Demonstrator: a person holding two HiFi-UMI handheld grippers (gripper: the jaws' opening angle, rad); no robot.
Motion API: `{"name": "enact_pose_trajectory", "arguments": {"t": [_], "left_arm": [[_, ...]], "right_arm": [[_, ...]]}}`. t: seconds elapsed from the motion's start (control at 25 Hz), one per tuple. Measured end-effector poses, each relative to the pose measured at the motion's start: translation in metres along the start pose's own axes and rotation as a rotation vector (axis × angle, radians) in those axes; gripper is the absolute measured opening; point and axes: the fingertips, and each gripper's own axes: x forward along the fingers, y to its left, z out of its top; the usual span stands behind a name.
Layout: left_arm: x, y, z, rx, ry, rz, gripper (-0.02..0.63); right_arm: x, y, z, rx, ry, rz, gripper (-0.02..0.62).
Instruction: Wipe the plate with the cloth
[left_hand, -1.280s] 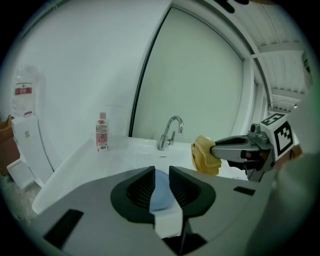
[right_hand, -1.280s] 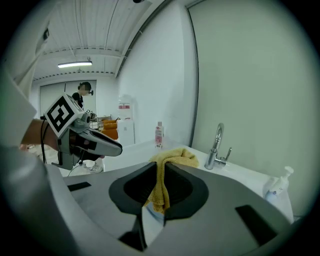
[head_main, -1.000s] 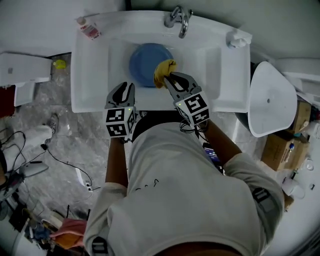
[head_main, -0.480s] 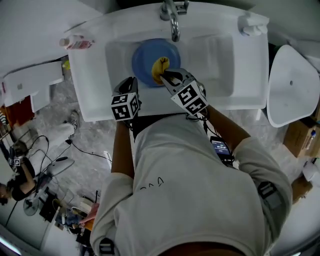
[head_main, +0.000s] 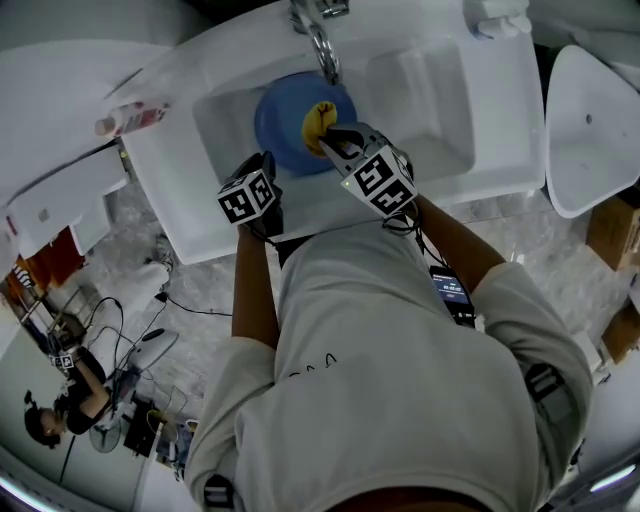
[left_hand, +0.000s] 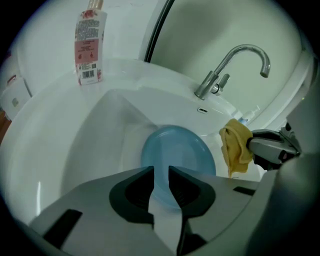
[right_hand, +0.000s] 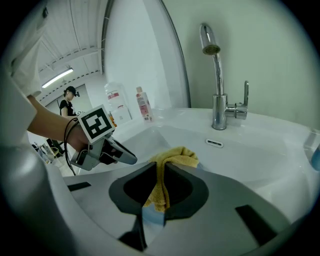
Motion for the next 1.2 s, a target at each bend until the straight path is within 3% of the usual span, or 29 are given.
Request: {"name": "enact_pose_trajectory", "arguments": {"t": [0.2,0.52,1.2], "left_arm": [[0.028,0.01,0.001,-0.029,0.038,0.01,0.106],[0.048,0.036,-0.004,-0.062,0.058,0.116,0.123],[0.074,0.042,-0.019,-0.106,0.122,0.071,0.119]], "right_arm": [[0.002,-0.008,-0.002,0.025,0.01,-0.026,0.048],[-0.004,-0.013,-0.013,0.022,0.037,-0.022,0.048],[0.002,-0.021,-0.014,0.038,0.063,-0.02,0.048]]}}
